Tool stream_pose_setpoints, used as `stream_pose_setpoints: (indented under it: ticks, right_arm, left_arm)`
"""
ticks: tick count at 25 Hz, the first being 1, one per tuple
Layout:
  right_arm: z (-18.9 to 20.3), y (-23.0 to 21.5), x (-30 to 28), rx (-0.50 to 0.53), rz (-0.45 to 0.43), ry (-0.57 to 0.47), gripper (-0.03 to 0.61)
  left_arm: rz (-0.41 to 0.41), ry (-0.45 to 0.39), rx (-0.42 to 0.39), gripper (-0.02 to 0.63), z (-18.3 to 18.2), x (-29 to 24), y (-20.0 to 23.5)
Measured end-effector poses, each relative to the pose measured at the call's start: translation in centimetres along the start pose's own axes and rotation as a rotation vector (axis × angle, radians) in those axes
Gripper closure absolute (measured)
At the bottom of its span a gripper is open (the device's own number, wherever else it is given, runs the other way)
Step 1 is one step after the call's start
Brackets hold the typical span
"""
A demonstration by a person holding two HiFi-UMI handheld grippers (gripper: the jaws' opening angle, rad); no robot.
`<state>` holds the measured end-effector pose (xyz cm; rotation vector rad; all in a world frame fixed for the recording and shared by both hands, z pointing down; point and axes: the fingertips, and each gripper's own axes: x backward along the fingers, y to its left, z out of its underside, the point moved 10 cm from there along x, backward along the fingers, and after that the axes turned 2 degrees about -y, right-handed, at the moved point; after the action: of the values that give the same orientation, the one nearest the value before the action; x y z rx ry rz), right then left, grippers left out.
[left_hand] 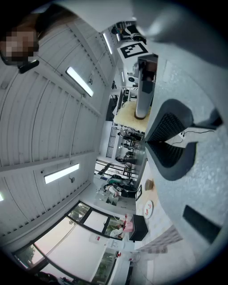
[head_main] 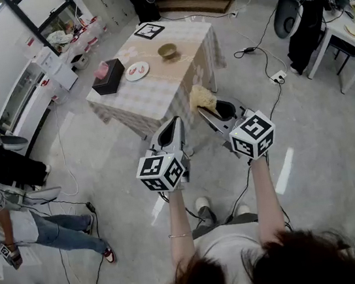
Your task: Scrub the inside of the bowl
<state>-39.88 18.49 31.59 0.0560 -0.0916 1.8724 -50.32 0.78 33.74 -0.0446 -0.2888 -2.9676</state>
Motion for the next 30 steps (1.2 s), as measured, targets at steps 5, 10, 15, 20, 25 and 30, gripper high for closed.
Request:
stream_pose_setpoints:
  ticks: [5, 10, 15, 20, 25, 30]
  right_arm:
    - [-0.1, -0.6, -0.2, -0.004, 0.000, -0.003, 0.483]
    - [-0.2, -1.2, 1.1, -0.005, -0.007, 0.003, 0.483]
    - [0.0, -2.1, 3.2, -0.005, -0.019, 0.024, 0.483]
    - [-0.1, -3.1, 3.5, -0.004, -0.039, 0.033, 0.483]
    - [0.3, -4.4, 2.2, -0.027, -0.062, 0.021, 0.483]
    - [1.0, -7.1, -1.1, -0.038, -0.073, 0.035, 0.483]
  left_arm:
    - [0.007, -0.004, -0.007, 0.603, -0.1, -0.8, -0.2]
    - [0.004, -0.009, -0.008, 0.603, -0.1, -1.4, -1.6]
    - [-0.033, -0.028, -0.012, 0.602, 0.6, -1.7, -3.7]
    - [-0.095, -0.038, 0.001, 0.603, 1.1, -1.5, -4.5]
    - [-0.103, -0.033, -0.010, 0.602, 0.9, -3.0, -4.0]
    - [-0.094, -0.040, 0.000, 0.603, 0.9, -6.3, -1.1]
